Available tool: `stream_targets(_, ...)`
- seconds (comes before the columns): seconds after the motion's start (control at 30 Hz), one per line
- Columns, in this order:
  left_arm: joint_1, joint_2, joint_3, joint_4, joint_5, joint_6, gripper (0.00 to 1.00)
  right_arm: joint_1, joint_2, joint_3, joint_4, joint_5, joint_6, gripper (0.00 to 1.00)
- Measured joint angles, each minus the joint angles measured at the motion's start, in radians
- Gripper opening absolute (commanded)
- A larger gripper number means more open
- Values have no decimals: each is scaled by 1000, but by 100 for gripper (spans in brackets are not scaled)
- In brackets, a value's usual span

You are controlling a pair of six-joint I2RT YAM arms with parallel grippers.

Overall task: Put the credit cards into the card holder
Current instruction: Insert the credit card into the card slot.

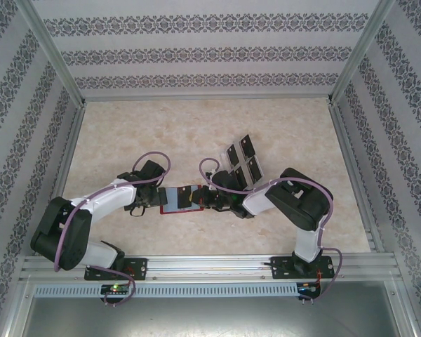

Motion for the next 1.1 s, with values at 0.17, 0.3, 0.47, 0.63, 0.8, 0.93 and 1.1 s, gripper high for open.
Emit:
stream_targets(0.17, 0, 6, 1, -6, 0, 4, 100, 0, 0, -1, 0, -5, 0, 0)
stream_targets(0.3, 0, 18, 1, -5, 2, 4, 100, 0, 0, -1, -2, -17, -1, 0)
stream_targets(0.47, 0, 26, 1, -4, 7, 4, 100, 0, -6, -1, -23, -26, -6, 0)
stream_targets(0.63, 0, 29, 1, -1, 8, 4, 100, 1, -15, -1, -48, -26, -13, 0)
stream_targets(0.8, 0, 32, 1, 0, 11, 4, 100, 1, -14, 10, -66, -26, -12, 0)
stream_targets(0.93, 0, 35, 1, 5, 16, 4, 100, 3, -10, 31, -87, -26, -12, 0)
stream_targets(1.1, -1, 36, 1, 7, 17, 4, 100, 13, 3, 62, -106, -26, -12, 0)
